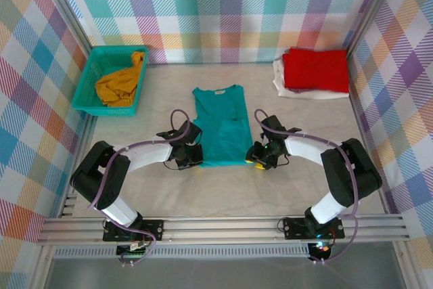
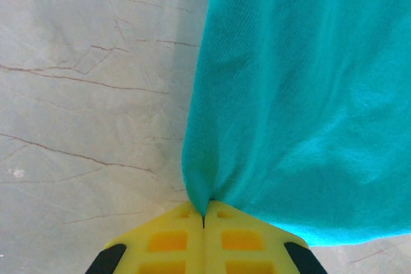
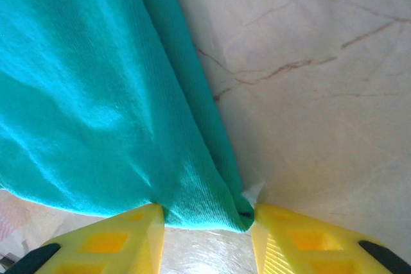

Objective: Fold and stack the t-shirts

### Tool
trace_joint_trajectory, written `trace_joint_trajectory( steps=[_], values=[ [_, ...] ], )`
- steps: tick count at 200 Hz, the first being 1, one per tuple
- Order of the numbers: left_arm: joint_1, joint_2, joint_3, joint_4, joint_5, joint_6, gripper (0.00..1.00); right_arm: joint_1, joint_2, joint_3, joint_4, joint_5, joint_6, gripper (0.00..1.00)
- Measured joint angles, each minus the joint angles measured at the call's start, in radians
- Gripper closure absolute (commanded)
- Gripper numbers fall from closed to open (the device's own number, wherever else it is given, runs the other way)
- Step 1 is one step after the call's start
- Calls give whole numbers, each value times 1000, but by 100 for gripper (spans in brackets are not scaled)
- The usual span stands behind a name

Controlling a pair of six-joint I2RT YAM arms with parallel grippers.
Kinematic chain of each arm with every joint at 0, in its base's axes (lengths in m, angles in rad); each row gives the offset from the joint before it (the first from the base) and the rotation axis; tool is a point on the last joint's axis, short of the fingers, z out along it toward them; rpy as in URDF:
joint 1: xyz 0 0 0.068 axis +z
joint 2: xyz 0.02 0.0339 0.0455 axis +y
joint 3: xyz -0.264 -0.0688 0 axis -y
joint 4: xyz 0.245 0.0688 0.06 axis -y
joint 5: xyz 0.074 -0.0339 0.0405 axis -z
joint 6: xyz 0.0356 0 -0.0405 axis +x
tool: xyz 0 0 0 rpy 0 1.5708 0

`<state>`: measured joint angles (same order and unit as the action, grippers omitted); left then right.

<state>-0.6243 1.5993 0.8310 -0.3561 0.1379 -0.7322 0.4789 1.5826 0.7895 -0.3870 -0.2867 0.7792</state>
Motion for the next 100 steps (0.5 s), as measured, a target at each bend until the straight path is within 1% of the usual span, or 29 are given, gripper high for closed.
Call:
trace_joint_trajectory(
  steps=[14,40,53,71,83,89,100],
  values=[
    [0,-2,-3,2,0,0,100,0,12,22,5,8,0,61],
    [0,-4,-4,4,0,1,100,0,27,70,4,19,1,68],
    [0,-4,-4,4,0,4,100,0,39,84,5,25,2,73],
    [0,-4,-4,4,-2,5,100,0,50,84,5,33,8,84],
    [0,-9,-6,4,-8,5,100,0,50,80,5,37,16,89],
    [0,-15,-10,4,-12,5,100,0,48,78,6,37,16,94],
    [0,-29,-14,0,-16,5,100,0,42,69,8,37,13,99]
  ],
)
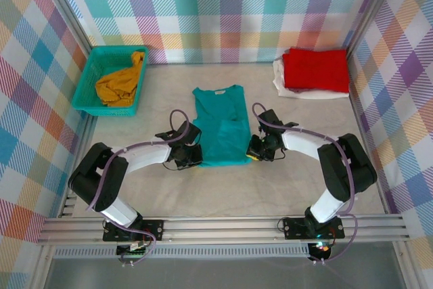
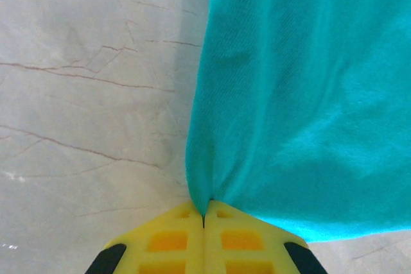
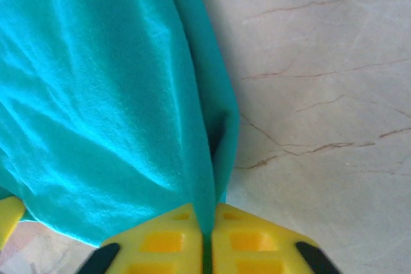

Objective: Fold and stack the t-shirts

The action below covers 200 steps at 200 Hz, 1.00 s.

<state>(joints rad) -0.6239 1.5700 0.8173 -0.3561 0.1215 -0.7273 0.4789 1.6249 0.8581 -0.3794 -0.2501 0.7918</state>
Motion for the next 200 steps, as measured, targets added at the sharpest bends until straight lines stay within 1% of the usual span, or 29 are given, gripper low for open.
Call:
trace_joint_trajectory(
  steps=[4,27,50,66,83,108,123,146,159,173,200],
  values=[
    [0,-5,-2,0,-2,2,100,0,-5,-5,0,0,5,100],
    [0,-33,-10,1,-1,13,100,1,-48,-46,4,-16,0,100],
    [-2,-72,-51,13,15,22,100,23,-113,-113,10,-39,-7,100],
    [-14,-130,-98,9,23,31,100,48,-170,-169,3,-58,-6,100],
    [-46,-211,-122,-38,32,42,100,69,-243,-207,-38,-77,-5,100],
    [-75,-317,-88,-107,39,68,100,70,-331,-181,-122,-66,-5,100],
    [-75,-331,-19,-141,39,84,100,63,-351,-116,-176,-47,-3,100],
    [-56,-307,118,-157,43,107,100,13,-344,8,-222,-18,2,100],
    [-25,-261,199,-156,52,123,100,-32,-312,85,-235,-6,-2,100],
    [26,-186,279,-147,64,141,100,-72,-253,168,-239,6,-16,100],
    [112,11,449,-142,69,197,100,-135,-103,319,-229,32,-55,100]
  ],
)
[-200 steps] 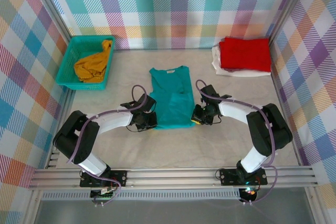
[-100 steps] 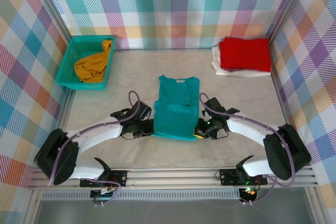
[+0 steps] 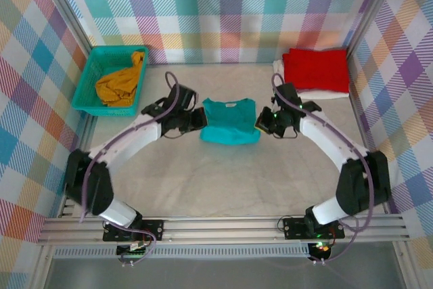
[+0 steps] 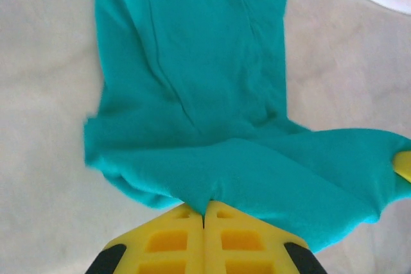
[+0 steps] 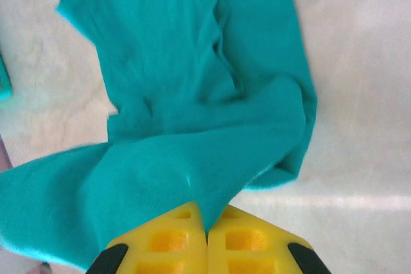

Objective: Fold and stack the t-shirts

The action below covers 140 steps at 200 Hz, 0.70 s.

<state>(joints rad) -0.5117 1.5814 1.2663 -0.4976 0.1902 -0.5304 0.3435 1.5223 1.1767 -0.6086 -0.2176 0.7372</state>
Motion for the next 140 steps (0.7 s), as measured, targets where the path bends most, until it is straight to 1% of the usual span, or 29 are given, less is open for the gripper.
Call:
trace_joint_trajectory(
  steps=[24,42,65,94,104,107,111,117,122,127,140],
  values=[
    [55,171,166,-18,7,58,100,-47,127,106,9,7,-29,100],
    [78,257,261,-28,12,91,100,-70,217,193,8,8,-48,100],
    [93,320,336,-47,17,120,100,-84,296,275,12,8,-64,100],
    [103,361,374,-61,19,135,100,-89,348,338,5,6,-73,100],
    [109,381,394,-68,16,138,100,-90,373,371,2,5,-73,90],
    [109,387,402,-71,15,139,95,-90,381,381,1,5,-73,87],
    [112,398,415,-74,10,140,85,-92,395,398,1,4,-73,83],
    [116,415,438,-79,8,146,66,-94,416,425,0,3,-71,73],
    [119,436,467,-82,3,148,56,-97,433,448,0,2,-77,62],
    [123,460,501,-88,-5,153,52,-100,453,476,0,-1,-77,59],
    [135,531,611,-101,-31,159,50,-112,522,578,-16,-10,-81,59]
  ],
)
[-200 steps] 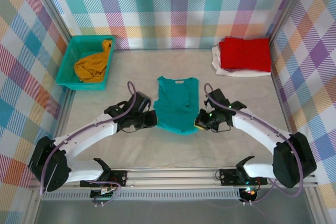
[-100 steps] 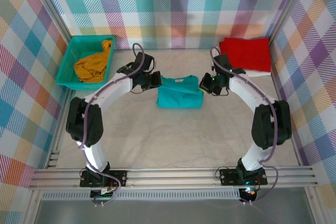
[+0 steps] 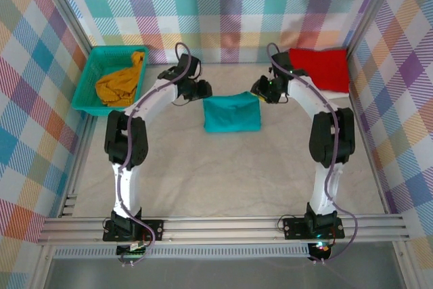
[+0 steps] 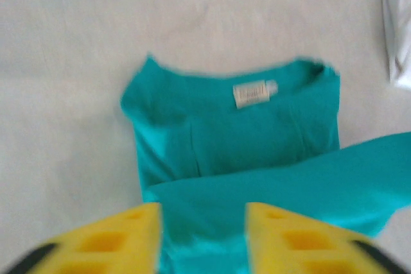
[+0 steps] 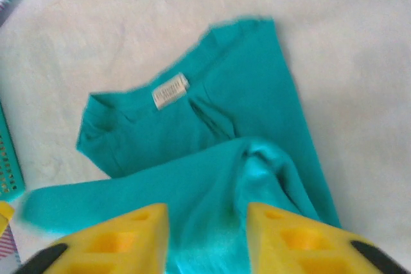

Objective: Fold and stack the t-shirts

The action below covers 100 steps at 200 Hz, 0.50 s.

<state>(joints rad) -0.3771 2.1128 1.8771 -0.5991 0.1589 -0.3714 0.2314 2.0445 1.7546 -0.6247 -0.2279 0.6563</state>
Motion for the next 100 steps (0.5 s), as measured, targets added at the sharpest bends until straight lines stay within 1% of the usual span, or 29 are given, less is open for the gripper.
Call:
trace_joint_trajectory(
  steps=[23,31,43,49,55,61,67,83,100],
  values=[
    [14,113,185,-5,-48,10,48,-24,132,224,-29,-18,-5,58],
    [14,126,212,-5,-59,10,49,-27,148,259,-31,-23,-11,58],
    [12,117,202,-3,-81,10,49,-30,137,257,-34,-32,-19,60],
    [7,100,172,7,-92,10,49,-31,114,224,-15,-40,-23,62],
    [-1,76,127,27,-99,9,49,-29,84,173,10,-48,-28,66],
    [-13,44,69,43,-104,9,51,-24,40,103,33,-59,-33,71],
    [-28,13,10,58,-105,9,52,-17,-1,34,51,-72,-36,74],
    [-78,-57,-131,98,-91,0,54,10,-107,-153,111,-123,-36,76],
    [-127,-94,-253,170,-74,-8,54,33,-154,-276,159,-166,-37,77]
  ],
)
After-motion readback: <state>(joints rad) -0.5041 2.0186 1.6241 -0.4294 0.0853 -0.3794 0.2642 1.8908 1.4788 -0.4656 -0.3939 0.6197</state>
